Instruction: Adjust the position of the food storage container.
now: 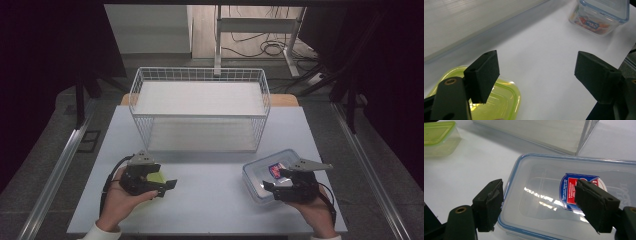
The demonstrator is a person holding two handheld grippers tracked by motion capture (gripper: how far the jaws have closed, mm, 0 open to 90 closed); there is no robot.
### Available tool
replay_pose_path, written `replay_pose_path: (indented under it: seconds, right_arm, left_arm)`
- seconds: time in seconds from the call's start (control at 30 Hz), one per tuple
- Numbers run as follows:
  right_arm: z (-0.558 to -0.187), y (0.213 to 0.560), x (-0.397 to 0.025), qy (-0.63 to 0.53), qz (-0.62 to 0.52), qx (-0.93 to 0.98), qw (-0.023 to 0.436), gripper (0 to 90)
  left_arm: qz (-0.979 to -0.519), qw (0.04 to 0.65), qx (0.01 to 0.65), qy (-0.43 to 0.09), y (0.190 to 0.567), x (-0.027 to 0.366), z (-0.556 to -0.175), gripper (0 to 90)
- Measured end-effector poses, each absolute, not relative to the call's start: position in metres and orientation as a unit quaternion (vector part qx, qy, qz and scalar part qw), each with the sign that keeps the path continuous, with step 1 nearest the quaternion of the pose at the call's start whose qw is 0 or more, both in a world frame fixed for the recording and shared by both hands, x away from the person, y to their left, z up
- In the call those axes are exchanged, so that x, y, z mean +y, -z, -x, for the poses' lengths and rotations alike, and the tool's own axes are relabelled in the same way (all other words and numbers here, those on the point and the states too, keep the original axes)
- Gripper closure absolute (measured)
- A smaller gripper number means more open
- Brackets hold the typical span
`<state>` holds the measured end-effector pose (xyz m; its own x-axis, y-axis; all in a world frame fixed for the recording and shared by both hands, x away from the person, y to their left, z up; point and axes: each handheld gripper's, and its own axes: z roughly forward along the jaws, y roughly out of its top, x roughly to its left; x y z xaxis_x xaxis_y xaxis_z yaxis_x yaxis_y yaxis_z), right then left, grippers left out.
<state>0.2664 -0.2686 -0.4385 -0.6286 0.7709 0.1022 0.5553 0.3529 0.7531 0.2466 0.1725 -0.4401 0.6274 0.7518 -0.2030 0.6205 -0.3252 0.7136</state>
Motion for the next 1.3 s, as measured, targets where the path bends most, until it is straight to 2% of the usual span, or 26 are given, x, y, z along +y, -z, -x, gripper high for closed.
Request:
replay_pose_path:
  seconds: [0.47, 0.77, 0.97, 1.0, 1.13, 1.3]
  right_arm:
    - [-0.269, 0.429, -0.266, -0.39, -0.414, 0.81, 0.144, 23.4]
    - [-0.276, 0.425, -0.275, -0.39, -0.422, 0.809, 0.129, 31.7]
    - [-0.286, 0.416, -0.292, -0.38, -0.448, 0.796, 0.147, 39.6]
    - [-0.29, 0.414, -0.301, -0.385, -0.457, 0.789, 0.143, 47.6]
    - [-0.302, 0.413, -0.313, -0.38, -0.475, 0.782, 0.137, 66.9]
    - [-0.314, 0.416, -0.323, -0.345, -0.496, 0.781, 0.159, 84.2]
  left_arm:
    - [-0.807, 0.398, 0.428, -0.079, 0.438, 0.177, -0.24, 17.3]
    - [-0.817, 0.383, 0.425, -0.075, 0.444, 0.169, -0.245, 15.6]
    - [-0.82, 0.377, 0.423, -0.075, 0.446, 0.168, -0.247, 15.1]
    - [-0.819, 0.38, 0.424, -0.074, 0.446, 0.169, -0.246, 15.1]
    - [-0.819, 0.381, 0.423, -0.07, 0.447, 0.169, -0.246, 15.1]
    - [-0.818, 0.38, 0.426, -0.07, 0.447, 0.169, -0.246, 15.0]
